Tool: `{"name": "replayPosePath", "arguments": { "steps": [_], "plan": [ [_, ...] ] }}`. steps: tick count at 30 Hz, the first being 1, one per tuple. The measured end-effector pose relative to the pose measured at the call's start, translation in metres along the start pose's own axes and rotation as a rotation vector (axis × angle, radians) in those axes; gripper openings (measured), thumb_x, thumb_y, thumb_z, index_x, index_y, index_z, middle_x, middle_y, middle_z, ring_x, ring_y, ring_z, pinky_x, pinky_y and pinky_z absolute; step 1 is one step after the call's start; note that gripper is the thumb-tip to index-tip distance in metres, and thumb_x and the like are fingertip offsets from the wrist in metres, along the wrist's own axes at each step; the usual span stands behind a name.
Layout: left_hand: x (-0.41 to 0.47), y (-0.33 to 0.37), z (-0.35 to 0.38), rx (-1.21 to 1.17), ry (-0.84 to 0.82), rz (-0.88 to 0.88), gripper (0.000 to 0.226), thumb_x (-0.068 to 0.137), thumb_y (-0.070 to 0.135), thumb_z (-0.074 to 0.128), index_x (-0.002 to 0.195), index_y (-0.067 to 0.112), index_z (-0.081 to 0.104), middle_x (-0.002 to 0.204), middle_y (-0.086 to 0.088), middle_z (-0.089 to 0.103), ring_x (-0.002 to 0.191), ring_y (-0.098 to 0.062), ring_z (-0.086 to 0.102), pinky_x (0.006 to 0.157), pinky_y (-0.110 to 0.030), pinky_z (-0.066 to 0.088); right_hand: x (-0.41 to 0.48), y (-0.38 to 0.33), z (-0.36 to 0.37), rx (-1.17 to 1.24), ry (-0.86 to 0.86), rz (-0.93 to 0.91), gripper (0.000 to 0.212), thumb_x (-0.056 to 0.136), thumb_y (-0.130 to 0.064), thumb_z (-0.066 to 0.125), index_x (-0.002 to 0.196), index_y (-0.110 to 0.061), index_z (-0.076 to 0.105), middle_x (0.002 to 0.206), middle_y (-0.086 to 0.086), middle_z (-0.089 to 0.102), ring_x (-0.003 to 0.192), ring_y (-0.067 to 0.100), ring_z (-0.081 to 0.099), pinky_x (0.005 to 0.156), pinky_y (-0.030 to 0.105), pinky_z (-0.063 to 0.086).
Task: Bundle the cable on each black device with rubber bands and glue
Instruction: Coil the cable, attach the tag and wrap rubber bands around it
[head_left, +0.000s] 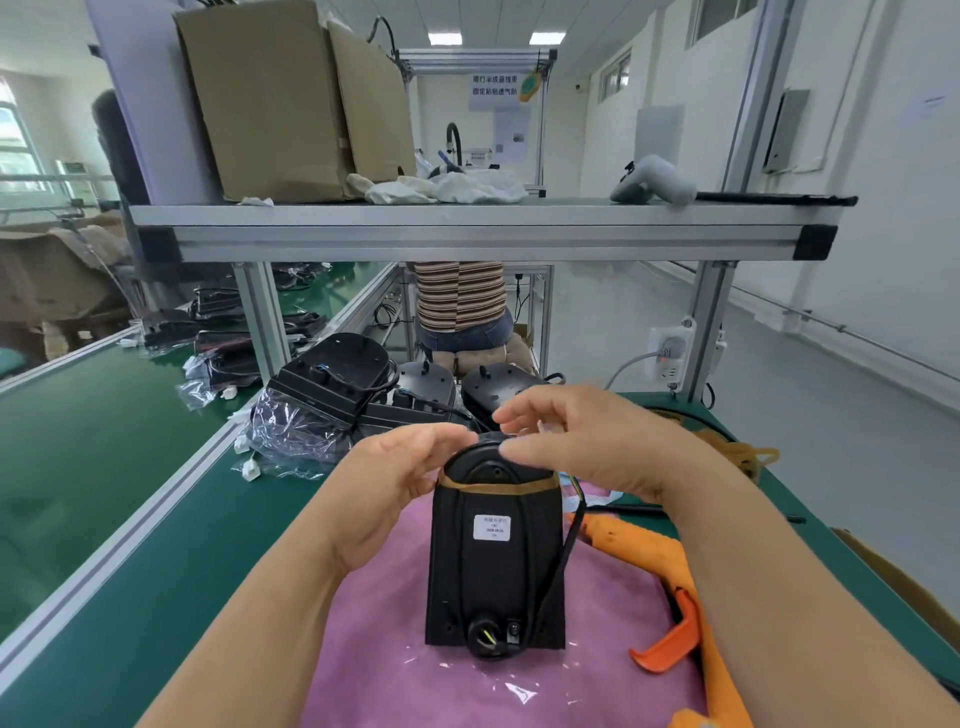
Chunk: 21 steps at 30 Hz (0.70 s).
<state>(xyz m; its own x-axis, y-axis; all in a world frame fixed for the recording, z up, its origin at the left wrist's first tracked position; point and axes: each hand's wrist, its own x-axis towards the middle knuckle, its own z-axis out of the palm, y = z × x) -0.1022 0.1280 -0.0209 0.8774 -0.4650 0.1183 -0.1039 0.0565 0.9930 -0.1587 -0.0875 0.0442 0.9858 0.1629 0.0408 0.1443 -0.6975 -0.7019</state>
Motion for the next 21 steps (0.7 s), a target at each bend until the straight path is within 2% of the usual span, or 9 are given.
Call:
{"name": "replayPosePath", "arguments": {
  "steps": [1, 3, 7, 11, 13, 15, 16, 18, 21],
  "plan": [
    [0.000, -0.002, 0.000, 0.023, -0.007, 0.012, 0.036, 0.106, 0.019, 0.037, 0.113, 0.014, 0.072, 0.118, -0.004, 0.072, 0.116, -0.016, 0.064, 0.095, -0.032, 0.045, 0.002, -0.002, 0.004, -0.068, -0.029, -0.009, 0.042, 0.081, -0.046, 0.070, 0.121, -0.040, 0.060, 0.117, -0.020, 0.064, 0.108, -0.002, 0.059, 0.093, 0.025, 0.048],
    [0.000, -0.004, 0.000, 0.032, -0.005, 0.028, 0.036, 0.106, 0.017, 0.038, 0.112, 0.016, 0.073, 0.118, -0.004, 0.072, 0.117, -0.017, 0.063, 0.100, -0.036, 0.044, 0.006, 0.000, 0.013, -0.107, -0.034, -0.014, 0.053, 0.081, -0.041, 0.073, 0.130, -0.035, 0.054, 0.125, -0.014, 0.061, 0.113, 0.002, 0.057, 0.096, 0.026, 0.047],
    [-0.003, -0.010, -0.003, -0.034, 0.006, 0.051, 0.034, 0.104, 0.012, 0.041, 0.111, 0.018, 0.074, 0.122, -0.003, 0.070, 0.121, -0.015, 0.062, 0.098, -0.037, 0.045, 0.009, 0.014, 0.019, 0.022, 0.065, 0.053, 0.065, 0.075, -0.032, 0.082, 0.132, -0.034, 0.050, 0.124, -0.012, 0.055, 0.110, 0.006, 0.053, 0.083, 0.023, 0.044],
    [-0.004, -0.015, -0.002, -0.121, 0.073, -0.014, 0.027, 0.101, 0.014, 0.049, 0.103, 0.015, 0.076, 0.115, -0.008, 0.072, 0.112, -0.021, 0.067, 0.085, -0.033, 0.053, 0.008, 0.025, 0.018, 0.165, 0.049, 0.069, 0.047, 0.070, -0.027, 0.086, 0.111, -0.036, 0.065, 0.105, -0.019, 0.065, 0.096, -0.001, 0.060, 0.074, 0.018, 0.047],
    [-0.005, -0.016, -0.003, -0.093, 0.091, -0.091, 0.024, 0.098, 0.025, 0.055, 0.099, 0.013, 0.076, 0.105, -0.009, 0.075, 0.096, -0.019, 0.072, 0.077, -0.029, 0.055, 0.006, 0.025, 0.017, 0.197, 0.018, 0.050, 0.041, 0.068, -0.024, 0.087, 0.103, -0.036, 0.068, 0.096, -0.021, 0.070, 0.088, -0.003, 0.064, 0.070, 0.014, 0.047],
    [-0.007, -0.016, -0.003, -0.106, 0.029, -0.167, 0.034, 0.090, 0.036, 0.062, 0.101, 0.007, 0.074, 0.094, -0.007, 0.074, 0.074, -0.011, 0.069, 0.071, -0.026, 0.054, 0.004, 0.025, 0.016, 0.214, -0.010, 0.029, 0.042, 0.068, -0.022, 0.087, 0.103, -0.035, 0.068, 0.095, -0.021, 0.071, 0.087, -0.004, 0.066, 0.073, 0.017, 0.050],
    [-0.008, -0.016, -0.003, -0.134, -0.007, -0.199, 0.039, 0.086, 0.038, 0.064, 0.103, 0.004, 0.073, 0.092, -0.007, 0.073, 0.071, -0.009, 0.066, 0.070, -0.027, 0.055, 0.003, 0.025, 0.015, 0.229, -0.027, 0.021, 0.043, 0.068, -0.019, 0.087, 0.104, -0.034, 0.067, 0.095, -0.020, 0.072, 0.087, -0.003, 0.068, 0.072, 0.017, 0.052],
    [-0.010, -0.013, -0.006, -0.179, -0.058, -0.256, 0.045, 0.082, 0.036, 0.068, 0.111, 0.001, 0.070, 0.095, -0.007, 0.071, 0.076, -0.010, 0.065, 0.074, -0.031, 0.056, 0.001, 0.023, 0.015, 0.249, -0.060, 0.007, 0.045, 0.069, -0.015, 0.086, 0.105, -0.032, 0.065, 0.095, -0.017, 0.073, 0.087, 0.000, 0.069, 0.069, 0.017, 0.054],
    [-0.010, -0.005, -0.010, -0.177, -0.102, -0.323, 0.042, 0.082, 0.026, 0.072, 0.115, 0.001, 0.070, 0.098, -0.009, 0.069, 0.083, -0.014, 0.066, 0.080, -0.039, 0.057, -0.001, 0.021, 0.015, 0.184, -0.069, -0.016, 0.046, 0.065, -0.021, 0.088, 0.101, -0.038, 0.064, 0.104, -0.014, 0.071, 0.095, 0.009, 0.069, 0.084, 0.032, 0.056]
  ]
}}
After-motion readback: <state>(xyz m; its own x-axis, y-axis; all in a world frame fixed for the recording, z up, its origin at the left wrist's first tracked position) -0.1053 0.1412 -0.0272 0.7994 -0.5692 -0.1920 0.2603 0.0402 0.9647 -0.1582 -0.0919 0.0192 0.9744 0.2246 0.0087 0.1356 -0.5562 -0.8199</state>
